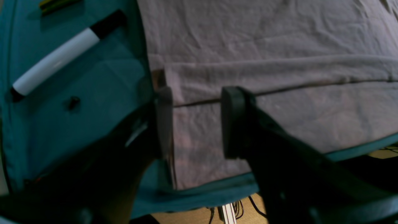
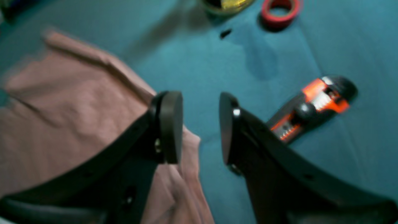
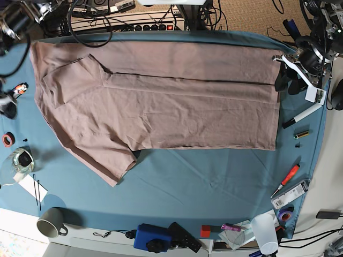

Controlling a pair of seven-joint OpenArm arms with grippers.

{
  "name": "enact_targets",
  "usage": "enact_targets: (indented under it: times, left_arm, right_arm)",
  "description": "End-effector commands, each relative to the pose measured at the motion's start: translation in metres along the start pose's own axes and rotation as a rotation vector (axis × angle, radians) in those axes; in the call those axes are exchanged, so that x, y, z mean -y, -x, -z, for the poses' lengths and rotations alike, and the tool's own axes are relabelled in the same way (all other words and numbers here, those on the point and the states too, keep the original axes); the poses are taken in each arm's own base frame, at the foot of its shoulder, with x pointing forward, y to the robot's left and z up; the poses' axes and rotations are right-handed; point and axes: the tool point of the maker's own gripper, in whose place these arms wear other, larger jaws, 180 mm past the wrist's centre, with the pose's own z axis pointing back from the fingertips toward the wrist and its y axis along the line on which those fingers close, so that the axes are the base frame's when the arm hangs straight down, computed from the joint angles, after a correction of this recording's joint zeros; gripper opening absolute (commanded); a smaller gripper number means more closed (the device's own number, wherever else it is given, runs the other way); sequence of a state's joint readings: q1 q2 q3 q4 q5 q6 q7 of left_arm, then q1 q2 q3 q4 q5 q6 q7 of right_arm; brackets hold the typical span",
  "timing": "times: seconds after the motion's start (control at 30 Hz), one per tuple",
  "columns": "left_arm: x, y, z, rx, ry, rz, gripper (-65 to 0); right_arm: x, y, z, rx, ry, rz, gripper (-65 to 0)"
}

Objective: Fold the T-shirt properly

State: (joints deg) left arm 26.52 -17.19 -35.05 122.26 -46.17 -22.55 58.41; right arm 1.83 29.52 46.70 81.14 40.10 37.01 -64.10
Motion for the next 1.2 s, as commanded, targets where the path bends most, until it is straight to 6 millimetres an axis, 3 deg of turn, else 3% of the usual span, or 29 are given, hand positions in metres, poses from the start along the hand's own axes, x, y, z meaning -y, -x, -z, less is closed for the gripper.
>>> enact_targets:
  times: [0.0, 0.23, 0.37, 0.53, 0.67, 0.8, 1.0, 1.17]
  left_arm:
    - [0.001, -0.011, -0.003, 0.041, 0.004, 0.017, -38.6]
    - [-0.011, -0.014, 0.005, 0.061, -0.075, 0.061, -38.8]
    - [0.002, -0.010, 0.029, 0.023, -0.046, 0.095, -38.8]
    - [0.021, -0.001, 0.066, -0.041, -0.015, 0.161, -38.8]
    - [0.024, 0.000, 0.081, -0.067, -0.046, 0.172, -38.8]
    - [0.027, -0.013, 0.085, -0.040, -0.041, 0.190, -38.8]
    - [0.027, -0.023, 0.086, -0.019, -0.043, 0.195, -38.8]
    - [0.027, -0.023, 0.086, -0.019, -0.043, 0.196, -38.8]
  right_arm:
    - [-0.007, -0.030, 0.003, 0.065, -0.002, -0.067, -44.8]
    - [-0.056, -0.065, 0.062, 0.037, 0.047, -0.300, -44.8]
    - [-0.080, -0.071, 0.096, -0.021, 0.006, -0.360, -44.8]
    - [-0.096, -0.071, 0.128, -0.098, -0.045, -0.358, -44.8]
    - [-0.110, -0.068, 0.142, -0.140, -0.079, -0.392, -44.8]
    - [-0.121, -0.056, 0.152, -0.189, -0.089, -0.465, -44.8]
    - [-0.109, -0.045, 0.161, -0.228, 0.021, -0.530, -44.8]
    - [-0.111, -0.016, 0.171, -0.290, 0.001, -0.498, -44.8]
